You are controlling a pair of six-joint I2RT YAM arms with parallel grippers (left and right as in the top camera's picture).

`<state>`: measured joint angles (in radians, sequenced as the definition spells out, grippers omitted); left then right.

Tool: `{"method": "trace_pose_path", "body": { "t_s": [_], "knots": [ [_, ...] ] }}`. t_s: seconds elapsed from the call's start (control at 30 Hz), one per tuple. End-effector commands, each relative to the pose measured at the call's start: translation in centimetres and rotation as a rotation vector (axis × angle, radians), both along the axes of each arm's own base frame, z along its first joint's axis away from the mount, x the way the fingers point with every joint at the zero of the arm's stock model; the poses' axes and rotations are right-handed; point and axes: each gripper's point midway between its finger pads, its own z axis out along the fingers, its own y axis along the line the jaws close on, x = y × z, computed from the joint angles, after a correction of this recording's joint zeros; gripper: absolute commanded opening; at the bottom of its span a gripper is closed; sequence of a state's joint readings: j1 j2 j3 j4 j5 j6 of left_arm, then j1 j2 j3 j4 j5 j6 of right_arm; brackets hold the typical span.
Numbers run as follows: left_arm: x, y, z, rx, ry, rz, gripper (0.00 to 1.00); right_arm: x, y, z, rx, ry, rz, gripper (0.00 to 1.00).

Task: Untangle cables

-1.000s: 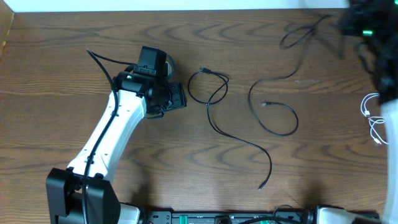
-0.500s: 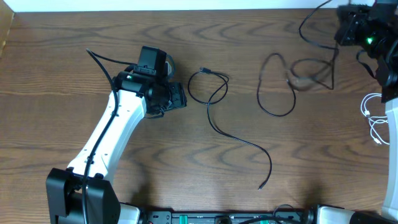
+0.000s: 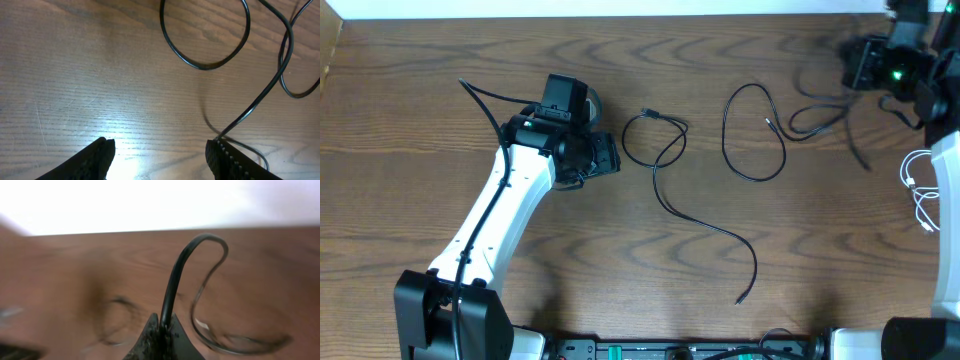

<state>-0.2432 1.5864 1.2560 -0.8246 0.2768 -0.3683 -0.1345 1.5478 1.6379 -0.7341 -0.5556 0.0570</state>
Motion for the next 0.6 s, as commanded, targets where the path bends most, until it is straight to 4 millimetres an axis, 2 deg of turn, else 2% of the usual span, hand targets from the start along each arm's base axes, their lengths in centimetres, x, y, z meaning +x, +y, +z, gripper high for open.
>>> {"method": "trace_pose_path", "body": {
  "t_s": [0.0, 0.1, 0.2, 0.27, 0.37, 0.47, 0.57],
  "knots": [
    [0.2, 0.3, 0.0, 0.017, -0.008, -0.001, 0.64, -3.2, 6.3, 5.3, 0.202, -0.184, 0.421, 0.01],
    [0.2, 0.3, 0.0, 0.017, -0.008, -0.001, 0.64, -2.2, 5.7, 6.3, 0.186, -0.221, 0.363, 0.01],
    [0.2, 0.3, 0.0, 0.017, -0.008, -0.001, 0.64, -0.8, 3.7, 5.6, 0.115, -0.207, 0.222, 0.01],
    [0.2, 0.3, 0.0, 0.017, -0.008, -0.001, 0.64, 0.2, 1.7, 4.3, 0.046, -0.17, 0.097, 0.01],
    [0.2, 0.3, 0.0, 0.017, -0.008, -0.001, 0.64, 1.0, -2.5, 1.8, -0.096, -0.081, -0.137, 0.01],
    [0.2, 0.3, 0.0, 0.018, -0.008, -0.001, 0.64, 0.7, -6.4, 0.0, -0.213, 0.0, -0.335, 0.01],
    [0.2, 0.3, 0.0, 0.018, -0.008, -0.001, 0.64, 0.1, -9.6, -0.5, -0.292, 0.04, -0.505, 0.01]
  ]
}}
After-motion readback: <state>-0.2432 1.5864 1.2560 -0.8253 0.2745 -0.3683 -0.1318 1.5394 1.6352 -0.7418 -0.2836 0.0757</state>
